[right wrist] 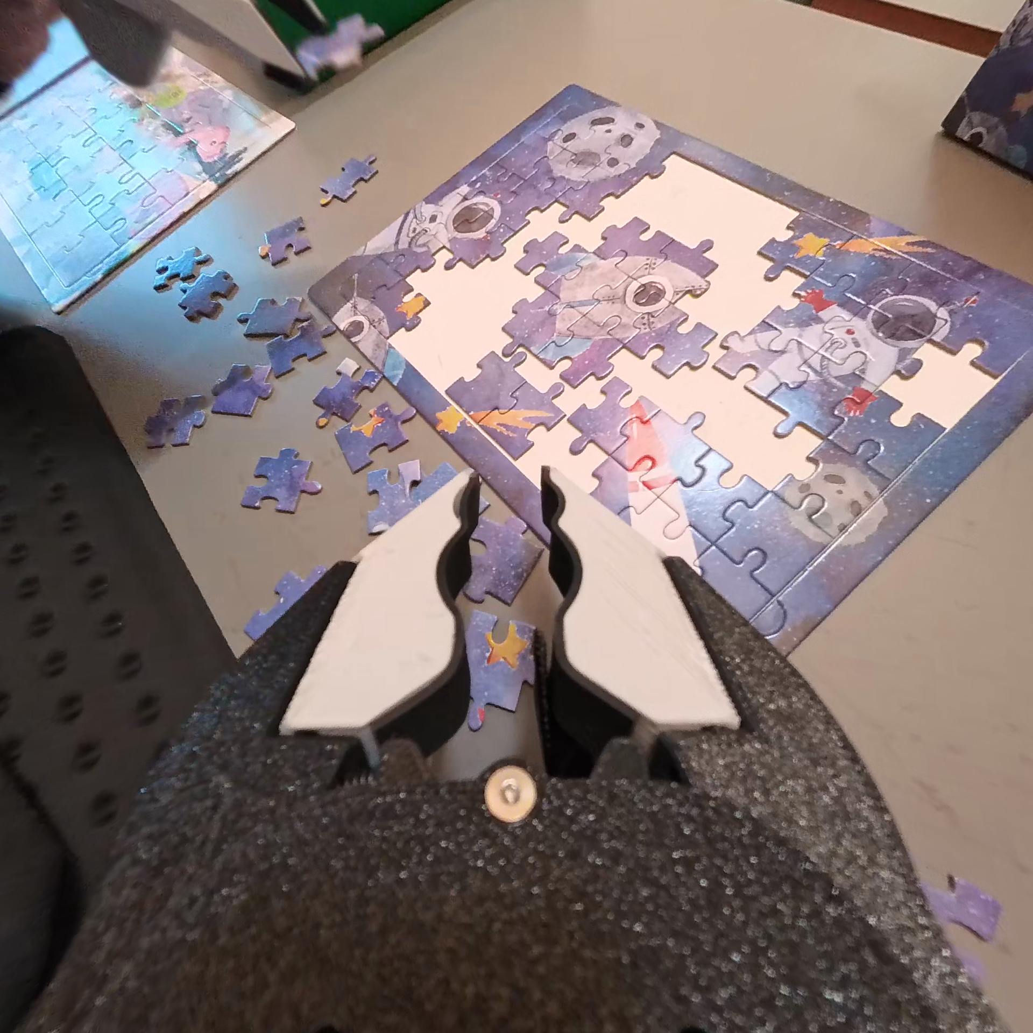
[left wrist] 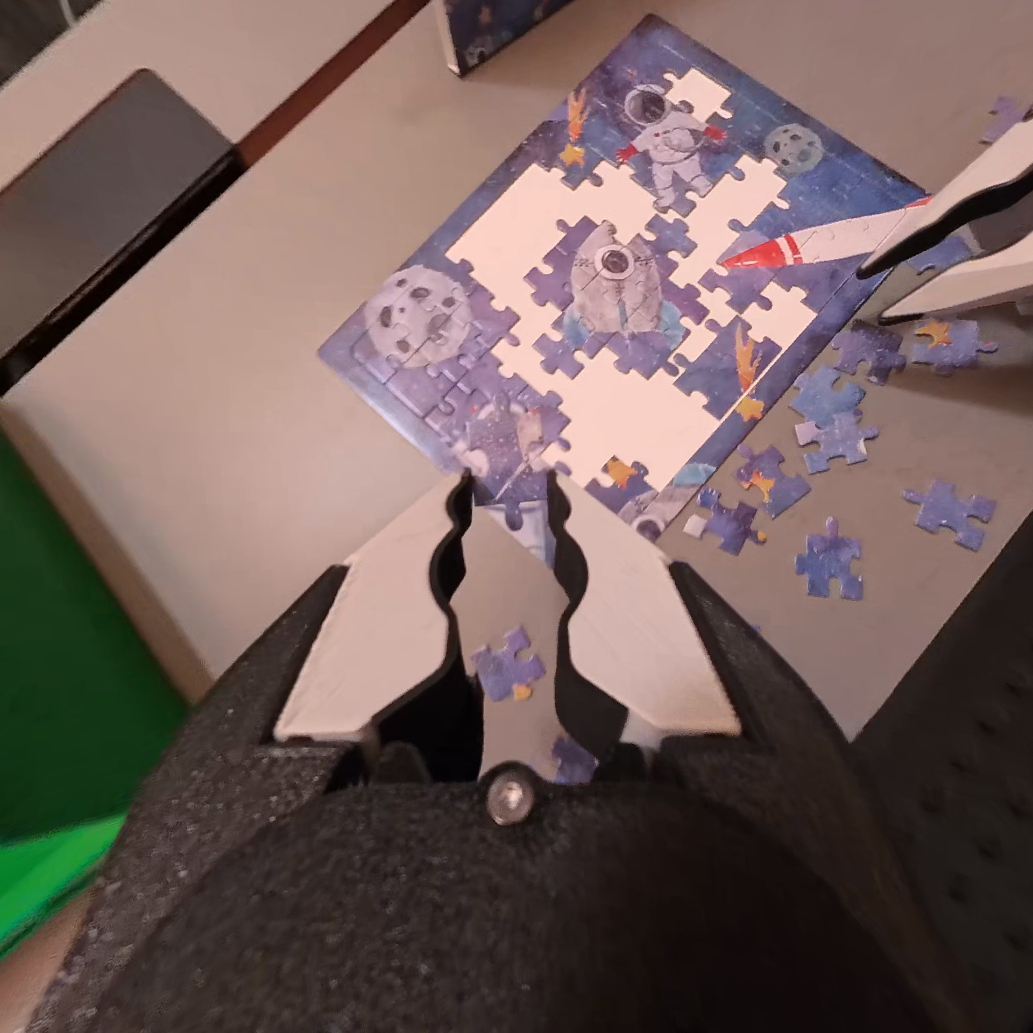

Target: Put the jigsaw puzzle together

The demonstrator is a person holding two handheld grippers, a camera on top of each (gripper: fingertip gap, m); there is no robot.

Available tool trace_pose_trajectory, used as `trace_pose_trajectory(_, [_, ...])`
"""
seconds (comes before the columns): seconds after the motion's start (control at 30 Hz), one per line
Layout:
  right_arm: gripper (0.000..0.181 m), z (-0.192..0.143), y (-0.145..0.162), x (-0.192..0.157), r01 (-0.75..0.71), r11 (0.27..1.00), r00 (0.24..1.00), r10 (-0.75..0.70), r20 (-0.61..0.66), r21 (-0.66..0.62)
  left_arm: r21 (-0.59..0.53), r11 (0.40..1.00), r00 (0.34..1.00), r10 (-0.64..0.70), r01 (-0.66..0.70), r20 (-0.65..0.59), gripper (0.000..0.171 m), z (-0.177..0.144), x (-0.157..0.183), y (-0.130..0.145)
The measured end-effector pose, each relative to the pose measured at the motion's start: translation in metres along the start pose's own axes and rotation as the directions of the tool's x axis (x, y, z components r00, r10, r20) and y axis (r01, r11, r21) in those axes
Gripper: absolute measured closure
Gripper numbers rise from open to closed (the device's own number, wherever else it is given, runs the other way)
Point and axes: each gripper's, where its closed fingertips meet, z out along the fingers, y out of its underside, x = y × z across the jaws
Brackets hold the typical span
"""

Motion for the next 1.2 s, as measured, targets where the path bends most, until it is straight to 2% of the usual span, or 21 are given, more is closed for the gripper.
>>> trace_pose_trajectory(0.17, [0.159, 0.0, 0.001, 0.0, -0.021, 1.0, 1.0, 0.021, 0.014, 0.0, -0.051, 0.996, 0.997, 0.066, -0.068, -0.033, 0.145, 0.041, 0.005, -0.005])
trace_pose_trajectory(0.33, [0.159, -0.001, -0.001, 0.002, -0.033, 0.999, 0.999, 0.033, 0.019, 0.008, -0.033, 0.989, 0.984, 0.139, -0.143, -0.11, 0.145, 0.064, 0.017, -0.026])
trace_pose_trajectory(0.47, [0.159, -0.001, -0.002, 0.001, -0.059, 0.998, 0.997, 0.059, 0.042, 0.014, 0.021, 0.966, 0.952, 0.256, -0.257, -0.166, 0.145, 0.071, 0.028, -0.045])
trace_pose_trajectory(0.6, [0.156, -0.008, -0.015, 0.001, -0.115, 0.989, 0.99, 0.107, 0.092, 0.088, 0.097, 0.931, 0.907, 0.366, -0.353, -0.206, 0.145, 0.064, 0.045, -0.057])
trace_pose_trajectory(0.63, [0.153, -0.009, -0.019, 0.002, -0.14, 0.985, 0.986, 0.128, 0.111, 0.103, 0.117, 0.913, 0.889, 0.408, -0.392, -0.206, 0.145, 0.06, 0.052, -0.06])
trace_pose_trajectory(0.7, [0.133, -0.007, -0.029, -0.004, -0.23, 0.97, 0.952, 0.208, 0.224, 0.076, 0.157, 0.855, 0.839, 0.516, -0.494, -0.172, 0.145, 0.049, 0.068, -0.065])
trace_pose_trajectory(0.8, [0.119, -0.008, -0.055, -0.016, -0.299, 0.95, 0.895, 0.247, 0.373, 0.09, 0.219, 0.719, 0.715, 0.69, -0.66, -0.113, 0.145, 0.027, 0.1, -0.068])
trace_pose_trajectory(0.9, [0.126, -0.013, -0.069, -0.026, -0.351, 0.932, 0.829, 0.268, 0.49, 0.084, 0.264, 0.604, 0.61, 0.789, -0.752, -0.066, 0.145, 0.007, 0.126, -0.065])
trace_pose_trajectory(0.97, [0.148, -0.019, -0.068, -0.046, -0.388, 0.921, 0.722, 0.295, 0.626, 0.013, 0.274, 0.573, 0.581, 0.812, -0.772, -0.059, 0.145, -0.002, 0.136, -0.061])
trace_pose_trajectory(1.03, [0.174, -0.028, -0.072, -0.063, -0.415, 0.91, 0.631, 0.285, 0.722, 0.004, 0.28, 0.564, 0.575, 0.817, -0.777, -0.051, 0.145, -0.007, 0.139, -0.059])
trace_pose_trajectory(1.07, [0.179, -0.027, -0.072, -0.062, -0.409, 0.913, 0.652, 0.277, 0.706, 0.019, 0.285, 0.566, 0.581, 0.813, -0.774, -0.039, 0.145, -0.009, 0.139, -0.06])
trace_pose_trajectory(1.1, [0.18, -0.025, -0.071, -0.059, -0.399, 0.916, 0.679, 0.27, 0.682, 0.035, 0.293, 0.573, 0.594, 0.804, -0.766, -0.02, 0.154, -0.011, 0.137, -0.063])
trace_pose_trajectory(1.13, [0.18, -0.026, -0.073, -0.058, -0.412, 0.91, 0.672, 0.272, 0.689, 0.043, 0.307, 0.591, 0.621, 0.784, -0.746, 0.001, 0.163, -0.013, 0.134, -0.068])
trace_pose_trajectory(1.2, [0.18, -0.027, -0.075, -0.058, -0.47, 0.882, 0.621, 0.315, 0.717, 0.019, 0.333, 0.688, 0.729, 0.684, -0.645, 0.0, 0.163, -0.013, 0.123, -0.081])
